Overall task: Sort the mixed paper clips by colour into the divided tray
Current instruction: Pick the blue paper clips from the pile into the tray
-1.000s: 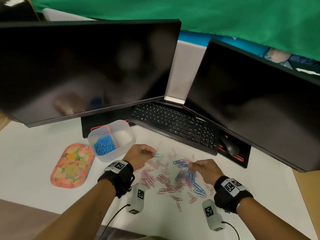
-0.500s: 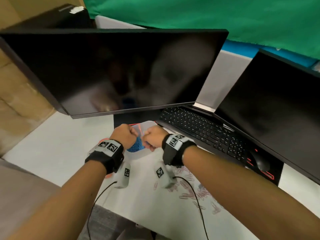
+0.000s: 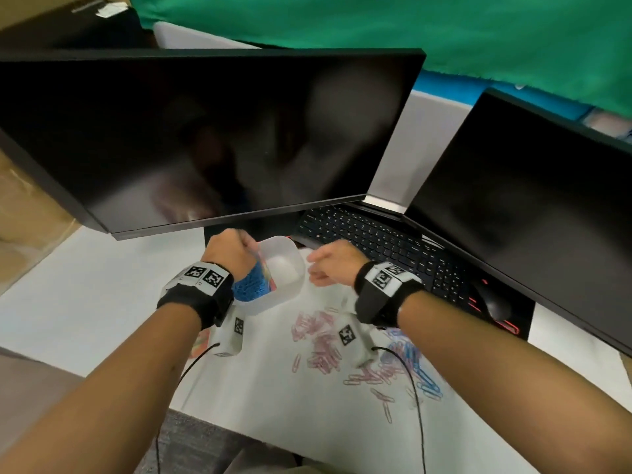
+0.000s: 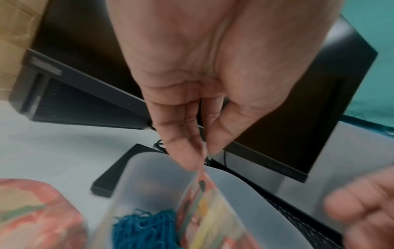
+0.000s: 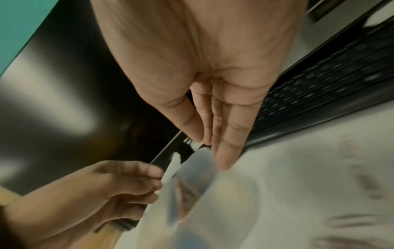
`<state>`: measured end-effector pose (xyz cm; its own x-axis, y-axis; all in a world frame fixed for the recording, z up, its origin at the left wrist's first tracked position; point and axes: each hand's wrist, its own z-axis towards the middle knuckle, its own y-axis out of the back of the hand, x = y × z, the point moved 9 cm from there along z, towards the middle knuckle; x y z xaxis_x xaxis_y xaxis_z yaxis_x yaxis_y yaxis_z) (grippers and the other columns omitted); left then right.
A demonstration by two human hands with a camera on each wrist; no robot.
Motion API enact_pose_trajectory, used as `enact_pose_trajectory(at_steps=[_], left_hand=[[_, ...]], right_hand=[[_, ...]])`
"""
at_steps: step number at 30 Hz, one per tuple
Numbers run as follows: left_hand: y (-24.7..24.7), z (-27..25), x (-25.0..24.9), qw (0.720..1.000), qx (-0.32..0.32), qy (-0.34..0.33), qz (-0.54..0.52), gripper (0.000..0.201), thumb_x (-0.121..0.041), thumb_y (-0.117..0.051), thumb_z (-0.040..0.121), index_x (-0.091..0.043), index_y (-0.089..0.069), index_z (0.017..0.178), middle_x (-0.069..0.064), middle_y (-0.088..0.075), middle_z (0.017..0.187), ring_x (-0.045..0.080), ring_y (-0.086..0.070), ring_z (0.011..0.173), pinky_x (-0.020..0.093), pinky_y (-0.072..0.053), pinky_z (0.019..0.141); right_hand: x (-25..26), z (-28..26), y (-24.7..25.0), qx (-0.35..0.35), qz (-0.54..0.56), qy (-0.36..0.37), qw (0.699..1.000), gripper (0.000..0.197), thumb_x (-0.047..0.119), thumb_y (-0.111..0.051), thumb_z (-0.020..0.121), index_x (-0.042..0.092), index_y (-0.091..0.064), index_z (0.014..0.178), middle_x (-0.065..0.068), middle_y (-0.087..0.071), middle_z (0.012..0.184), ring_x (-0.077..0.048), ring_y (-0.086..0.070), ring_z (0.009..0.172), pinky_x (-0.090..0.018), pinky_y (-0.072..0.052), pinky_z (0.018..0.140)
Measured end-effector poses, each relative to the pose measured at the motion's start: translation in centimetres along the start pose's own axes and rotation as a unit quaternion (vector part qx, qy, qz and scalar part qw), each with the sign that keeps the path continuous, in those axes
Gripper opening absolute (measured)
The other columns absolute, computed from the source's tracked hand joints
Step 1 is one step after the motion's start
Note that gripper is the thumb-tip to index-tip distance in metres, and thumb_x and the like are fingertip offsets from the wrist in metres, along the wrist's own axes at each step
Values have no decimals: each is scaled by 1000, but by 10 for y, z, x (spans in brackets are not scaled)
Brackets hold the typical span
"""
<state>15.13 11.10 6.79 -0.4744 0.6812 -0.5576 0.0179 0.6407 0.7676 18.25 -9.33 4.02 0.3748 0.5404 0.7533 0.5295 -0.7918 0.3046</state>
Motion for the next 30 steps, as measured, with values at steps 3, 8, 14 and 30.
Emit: enact_pose_trajectory(at_steps=[3, 8, 14, 30], left_hand=[[-21, -8, -28, 998, 3, -58, -14, 25, -5, -49, 84, -22, -67, 82, -1, -68, 89, 22, -63, 88, 28, -50, 79], [-106, -51, -96, 972, 99, -214, 26, 23, -9, -50, 86, -23, -67, 91, -3, -68, 93, 16, -63, 85, 20, -44, 75], [-218, -109, -136, 907, 229, -325, 143, 25, -13, -53, 82, -24, -69, 99, -3, -69, 104, 19, -64, 95, 26, -51, 80], [-273, -94, -113, 911, 249, -212, 251, 18, -18, -61, 86, -10, -66, 102, 7, -69, 103, 25, -66, 92, 33, -57, 80]], right_hand=[[-52, -28, 54, -66, 5, -31, 997, 20, 4, -53, 92, 5, -66, 108, -15, -69, 104, -22, -70, 85, -26, -59, 69], [-150, -74, 122, -156, -96, -81, 980, 21, 2, -54, 85, 11, -73, 89, -4, -71, 81, -19, -66, 73, -33, -58, 75], [-215, -120, 128, -172, -234, -81, 954, 21, 8, -52, 85, 17, -71, 84, 1, -69, 90, -17, -63, 84, -19, -45, 76], [-240, -111, 109, -128, -254, -13, 959, 26, 1, -51, 85, 15, -62, 105, -4, -62, 104, -18, -57, 91, -25, -47, 83]])
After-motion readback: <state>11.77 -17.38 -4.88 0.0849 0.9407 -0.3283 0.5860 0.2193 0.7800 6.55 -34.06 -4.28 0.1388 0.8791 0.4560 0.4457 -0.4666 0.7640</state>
